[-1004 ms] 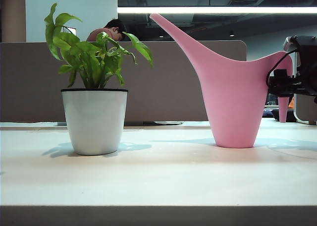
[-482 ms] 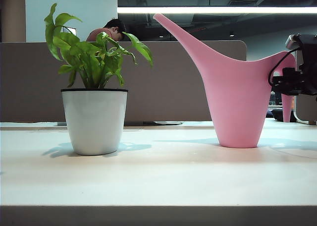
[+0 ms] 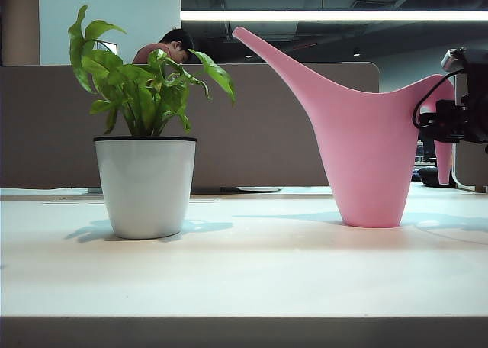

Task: Pick up the watering can from the table, water the potted plant, and put the can back.

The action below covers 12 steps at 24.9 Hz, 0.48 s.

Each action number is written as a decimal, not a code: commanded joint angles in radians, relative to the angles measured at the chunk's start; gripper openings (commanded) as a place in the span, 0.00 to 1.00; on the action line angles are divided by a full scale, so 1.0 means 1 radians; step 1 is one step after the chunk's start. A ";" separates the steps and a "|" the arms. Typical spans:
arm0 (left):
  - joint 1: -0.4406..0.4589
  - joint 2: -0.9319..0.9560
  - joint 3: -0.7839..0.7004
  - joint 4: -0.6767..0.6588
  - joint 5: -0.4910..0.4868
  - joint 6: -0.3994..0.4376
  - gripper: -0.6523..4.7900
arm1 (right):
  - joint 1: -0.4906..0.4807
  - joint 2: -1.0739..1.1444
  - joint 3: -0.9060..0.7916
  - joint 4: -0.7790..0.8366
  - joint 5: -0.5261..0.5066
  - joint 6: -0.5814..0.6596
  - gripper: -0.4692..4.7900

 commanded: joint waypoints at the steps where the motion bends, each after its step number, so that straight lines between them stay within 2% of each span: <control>1: 0.000 -0.001 0.006 0.005 0.001 0.002 0.11 | 0.000 -0.009 0.006 0.062 0.001 0.016 0.28; 4: 0.000 -0.001 0.006 0.005 0.001 0.002 0.11 | 0.000 -0.013 0.006 0.083 0.001 0.016 0.24; 12: 0.000 -0.001 0.006 0.005 0.001 0.002 0.11 | 0.000 -0.029 0.009 0.126 0.001 0.035 0.24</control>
